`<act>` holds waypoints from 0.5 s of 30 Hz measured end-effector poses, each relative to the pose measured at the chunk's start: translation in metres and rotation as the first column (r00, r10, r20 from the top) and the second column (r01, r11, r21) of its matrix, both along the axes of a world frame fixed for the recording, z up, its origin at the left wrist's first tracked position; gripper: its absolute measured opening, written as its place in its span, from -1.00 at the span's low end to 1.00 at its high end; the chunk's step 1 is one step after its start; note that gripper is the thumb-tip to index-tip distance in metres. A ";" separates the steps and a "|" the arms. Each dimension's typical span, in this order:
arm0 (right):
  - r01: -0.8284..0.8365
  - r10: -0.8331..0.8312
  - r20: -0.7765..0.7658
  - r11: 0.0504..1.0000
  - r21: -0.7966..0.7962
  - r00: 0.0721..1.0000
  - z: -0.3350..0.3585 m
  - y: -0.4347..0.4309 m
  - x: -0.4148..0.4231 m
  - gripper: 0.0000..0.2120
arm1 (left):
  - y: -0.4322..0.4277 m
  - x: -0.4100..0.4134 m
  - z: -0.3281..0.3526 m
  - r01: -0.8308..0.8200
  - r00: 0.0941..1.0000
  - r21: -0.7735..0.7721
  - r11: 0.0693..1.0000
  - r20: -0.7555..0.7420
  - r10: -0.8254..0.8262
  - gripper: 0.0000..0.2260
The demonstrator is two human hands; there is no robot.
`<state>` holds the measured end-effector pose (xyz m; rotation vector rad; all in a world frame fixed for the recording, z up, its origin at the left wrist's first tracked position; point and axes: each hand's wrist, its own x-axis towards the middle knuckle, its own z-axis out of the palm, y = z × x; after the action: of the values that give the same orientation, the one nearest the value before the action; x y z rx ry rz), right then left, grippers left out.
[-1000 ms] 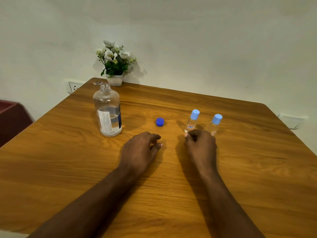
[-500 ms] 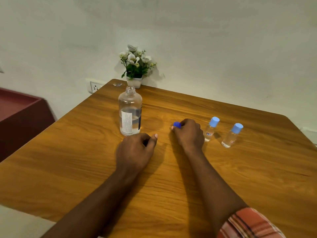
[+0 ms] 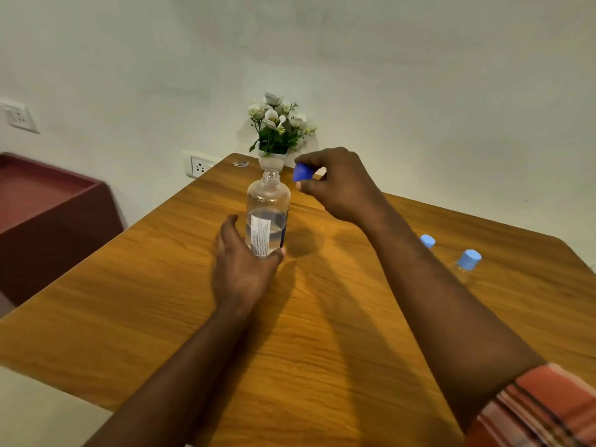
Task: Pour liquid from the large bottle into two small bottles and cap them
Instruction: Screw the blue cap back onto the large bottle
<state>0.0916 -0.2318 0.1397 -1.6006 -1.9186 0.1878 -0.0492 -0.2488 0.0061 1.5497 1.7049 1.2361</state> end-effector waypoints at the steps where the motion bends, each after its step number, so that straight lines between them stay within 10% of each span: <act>1: -0.038 0.039 0.050 0.999 -0.025 0.998 0.005 0.002 -0.002 -0.60 | 0.004 -0.002 -0.001 0.033 0.999 -0.016 0.999 -0.005 -0.033 -0.13; 15: -0.158 0.207 0.255 0.967 -0.200 0.945 0.044 -0.001 0.004 -0.64 | 0.009 -0.006 -0.002 0.263 0.961 0.051 0.963 -0.107 -0.257 -0.25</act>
<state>0.0952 -0.2332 0.1835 -1.6299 -2.3250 0.2293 -0.0555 -0.2397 0.0040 1.8351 1.4734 1.1042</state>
